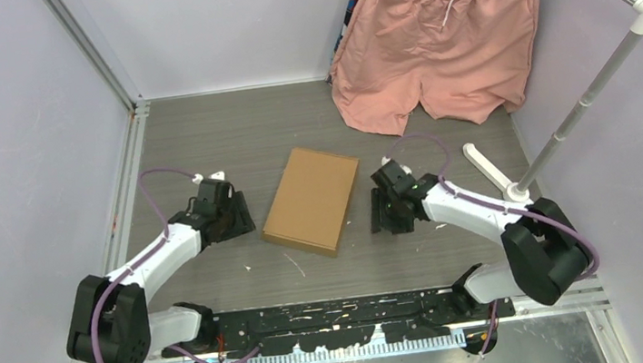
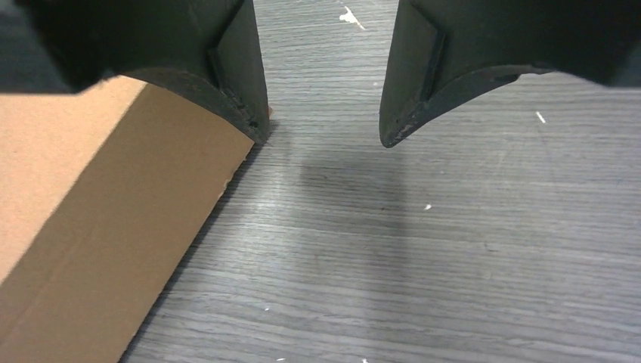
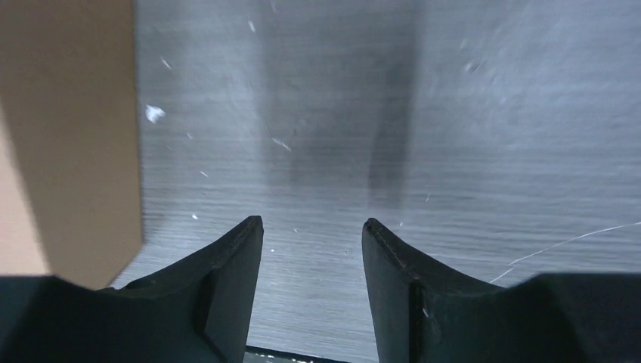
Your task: Fold the paper box
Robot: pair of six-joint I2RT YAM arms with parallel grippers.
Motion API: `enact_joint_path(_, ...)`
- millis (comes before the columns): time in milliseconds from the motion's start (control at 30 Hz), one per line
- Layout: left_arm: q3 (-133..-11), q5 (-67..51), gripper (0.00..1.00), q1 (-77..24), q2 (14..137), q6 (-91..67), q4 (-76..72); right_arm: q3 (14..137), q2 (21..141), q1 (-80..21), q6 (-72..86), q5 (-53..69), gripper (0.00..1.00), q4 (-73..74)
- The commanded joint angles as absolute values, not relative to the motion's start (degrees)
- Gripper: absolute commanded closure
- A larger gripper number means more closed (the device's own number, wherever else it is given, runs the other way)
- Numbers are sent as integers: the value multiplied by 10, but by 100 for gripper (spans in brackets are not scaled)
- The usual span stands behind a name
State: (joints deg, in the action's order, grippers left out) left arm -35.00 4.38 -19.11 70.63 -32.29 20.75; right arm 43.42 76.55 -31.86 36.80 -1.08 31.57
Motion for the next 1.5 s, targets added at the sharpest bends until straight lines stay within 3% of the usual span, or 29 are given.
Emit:
enact_joint_path(0,-351,11,45,-190,709,-312,162,413,784,-367,441,-40,44,267)
enact_joint_path(267,-362,14,48,-221,743,-334,172,459,858,-426,473,-50,44,231)
enact_joint_path(700,-326,32,51,-292,753,-399,125,516,930,-429,471,-9,44,203)
enact_joint_path(1067,-307,35,52,-370,800,-479,15,524,967,-453,498,28,44,159)
enact_joint_path(1467,-230,-61,53,-374,760,-570,-148,545,989,-450,486,39,43,154)
